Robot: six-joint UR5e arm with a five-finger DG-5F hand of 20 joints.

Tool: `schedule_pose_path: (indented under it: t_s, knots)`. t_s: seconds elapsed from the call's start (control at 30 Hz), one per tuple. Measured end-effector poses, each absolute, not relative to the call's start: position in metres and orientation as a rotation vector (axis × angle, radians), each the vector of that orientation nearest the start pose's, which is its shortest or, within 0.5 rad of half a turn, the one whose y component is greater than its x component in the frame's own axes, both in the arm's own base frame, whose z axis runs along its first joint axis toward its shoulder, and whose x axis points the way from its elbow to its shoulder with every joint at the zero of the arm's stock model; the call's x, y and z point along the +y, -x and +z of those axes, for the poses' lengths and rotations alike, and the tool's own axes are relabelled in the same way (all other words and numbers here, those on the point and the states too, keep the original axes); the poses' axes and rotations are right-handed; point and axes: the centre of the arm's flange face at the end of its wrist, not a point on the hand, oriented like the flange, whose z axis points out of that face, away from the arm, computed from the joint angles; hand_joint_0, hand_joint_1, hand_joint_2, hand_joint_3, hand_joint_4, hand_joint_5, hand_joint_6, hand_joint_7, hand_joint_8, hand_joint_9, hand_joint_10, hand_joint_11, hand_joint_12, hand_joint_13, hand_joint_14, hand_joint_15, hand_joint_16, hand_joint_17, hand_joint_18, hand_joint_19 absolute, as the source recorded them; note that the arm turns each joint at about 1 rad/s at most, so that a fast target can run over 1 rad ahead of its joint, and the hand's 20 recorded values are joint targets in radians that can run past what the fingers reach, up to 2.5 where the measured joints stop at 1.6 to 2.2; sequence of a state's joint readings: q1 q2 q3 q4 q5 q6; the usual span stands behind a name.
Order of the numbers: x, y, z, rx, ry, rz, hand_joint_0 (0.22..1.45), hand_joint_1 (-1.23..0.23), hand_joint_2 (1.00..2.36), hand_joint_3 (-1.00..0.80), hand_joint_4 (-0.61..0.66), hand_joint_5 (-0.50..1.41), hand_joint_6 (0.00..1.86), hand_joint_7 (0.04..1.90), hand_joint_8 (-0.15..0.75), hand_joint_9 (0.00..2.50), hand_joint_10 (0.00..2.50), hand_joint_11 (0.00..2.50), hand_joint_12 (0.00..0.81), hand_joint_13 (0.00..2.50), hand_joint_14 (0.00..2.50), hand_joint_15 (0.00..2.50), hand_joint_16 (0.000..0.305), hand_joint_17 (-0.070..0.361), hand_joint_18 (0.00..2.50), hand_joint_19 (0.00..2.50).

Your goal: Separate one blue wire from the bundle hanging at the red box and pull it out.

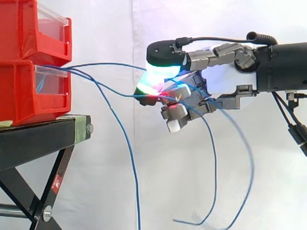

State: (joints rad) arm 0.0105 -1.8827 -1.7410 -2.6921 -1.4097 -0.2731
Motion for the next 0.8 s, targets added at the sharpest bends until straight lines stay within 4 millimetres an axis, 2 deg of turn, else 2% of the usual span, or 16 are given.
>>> schedule_pose_path:
  t_s: [0.03,0.07,0.1,0.3,0.8]
  knots:
    - [-0.1433,-0.5744,0.2823,1.258,-1.107,0.877,0.61,-0.79,1.03,-0.06,0.17,-0.14,0.75,1.34,0.305,0.92,0.15,1.85,0.399,0.77,0.02,1.43,0.051,0.114,0.58,0.83]
    - [-0.1433,-0.5744,0.2823,1.258,-1.107,0.877,0.61,-0.79,1.03,-0.06,0.17,-0.14,0.75,1.35,0.309,0.93,0.01,1.86,0.403,0.7,0.02,1.28,0.051,0.114,0.57,0.82]
    - [-0.1433,-0.5744,0.2824,1.258,-1.107,0.877,0.61,-0.79,1.03,-0.06,0.17,-0.14,0.75,1.35,0.307,0.91,0.01,1.74,0.408,0.65,0.03,1.13,0.051,0.114,0.55,0.81]
    - [-0.1432,-0.5744,0.2825,1.258,-1.107,0.877,0.6,-0.79,1.03,-0.05,0.18,-0.14,0.74,1.38,0.325,0.83,0.02,1.39,0.409,0.57,0.03,0.84,0.051,0.114,0.53,0.79]
    - [-0.1385,-0.569,0.2761,1.316,-1.132,0.858,0.6,-0.79,1.03,-0.06,0.18,-0.14,0.74,1.39,0.331,0.81,0.02,1.33,0.407,0.53,0.02,0.76,0.051,0.114,0.51,0.77]
